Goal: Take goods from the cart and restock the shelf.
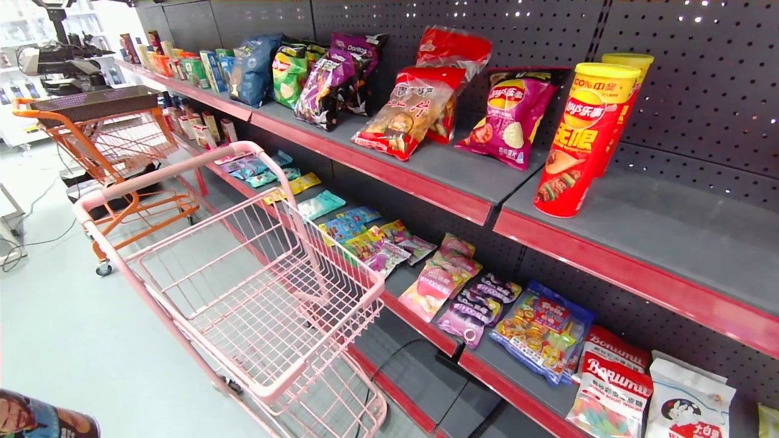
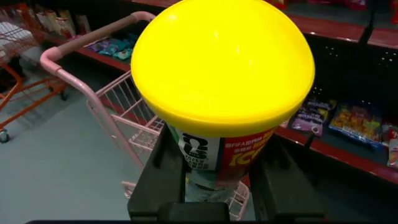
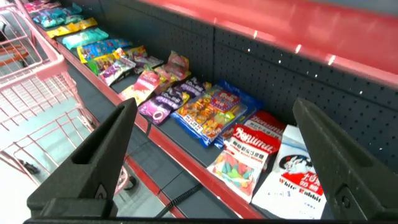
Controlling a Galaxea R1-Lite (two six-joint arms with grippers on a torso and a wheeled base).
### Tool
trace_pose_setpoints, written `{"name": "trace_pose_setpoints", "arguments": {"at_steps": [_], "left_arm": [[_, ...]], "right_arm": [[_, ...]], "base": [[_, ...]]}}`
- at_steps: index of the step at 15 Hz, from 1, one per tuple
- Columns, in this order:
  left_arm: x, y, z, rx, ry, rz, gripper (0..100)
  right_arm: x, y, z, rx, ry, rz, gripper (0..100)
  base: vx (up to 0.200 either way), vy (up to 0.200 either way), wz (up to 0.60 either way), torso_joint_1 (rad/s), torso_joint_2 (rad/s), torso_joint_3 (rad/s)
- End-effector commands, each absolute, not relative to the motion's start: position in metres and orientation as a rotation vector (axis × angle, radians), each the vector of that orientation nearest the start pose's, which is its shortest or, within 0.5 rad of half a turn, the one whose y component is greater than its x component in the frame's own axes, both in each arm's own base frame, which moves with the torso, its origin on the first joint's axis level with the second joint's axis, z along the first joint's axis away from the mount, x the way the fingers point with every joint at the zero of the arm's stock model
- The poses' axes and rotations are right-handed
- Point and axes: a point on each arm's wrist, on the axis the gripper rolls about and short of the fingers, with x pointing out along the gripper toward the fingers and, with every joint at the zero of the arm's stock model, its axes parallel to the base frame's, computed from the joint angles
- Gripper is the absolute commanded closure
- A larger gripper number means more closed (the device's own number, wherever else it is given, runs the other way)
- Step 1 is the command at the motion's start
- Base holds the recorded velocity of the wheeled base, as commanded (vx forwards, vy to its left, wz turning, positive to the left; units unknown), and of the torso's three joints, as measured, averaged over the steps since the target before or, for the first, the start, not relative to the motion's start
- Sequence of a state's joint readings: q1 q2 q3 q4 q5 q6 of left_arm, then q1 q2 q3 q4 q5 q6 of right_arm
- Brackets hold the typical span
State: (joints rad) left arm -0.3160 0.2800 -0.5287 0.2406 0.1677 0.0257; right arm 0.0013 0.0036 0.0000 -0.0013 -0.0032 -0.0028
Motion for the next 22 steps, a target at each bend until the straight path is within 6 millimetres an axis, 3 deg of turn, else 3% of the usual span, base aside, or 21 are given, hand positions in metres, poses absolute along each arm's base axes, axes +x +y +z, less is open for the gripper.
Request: {"name": "trace_pose_setpoints", "arguments": {"at_steps": [1,6,22], "left_arm": [[-0.029,0.015,0.199,0.03,0.015,-0.101,100],[-0.031,0.017,0.192,0.043,0.055,-0.038,100],[-0.038,0.017,0.182,0.086,0.023,-0.125,100]], "right_arm": [[-0.023,0.0,0.076,-0.003,0.002,-0.002,0],[-0.023,0.0,0.076,-0.003,0.002,-0.002,0],[-0.023,0.0,0.076,-0.003,0.002,-0.002,0]], "base": [[0.0,0.0,0.0,0.193,-0.56,-0.354],[0.0,0.0,0.0,0.228,-0.59,-0.359],[0.0,0.0,-0.56,0.152,-0.36,-0.2]]}}
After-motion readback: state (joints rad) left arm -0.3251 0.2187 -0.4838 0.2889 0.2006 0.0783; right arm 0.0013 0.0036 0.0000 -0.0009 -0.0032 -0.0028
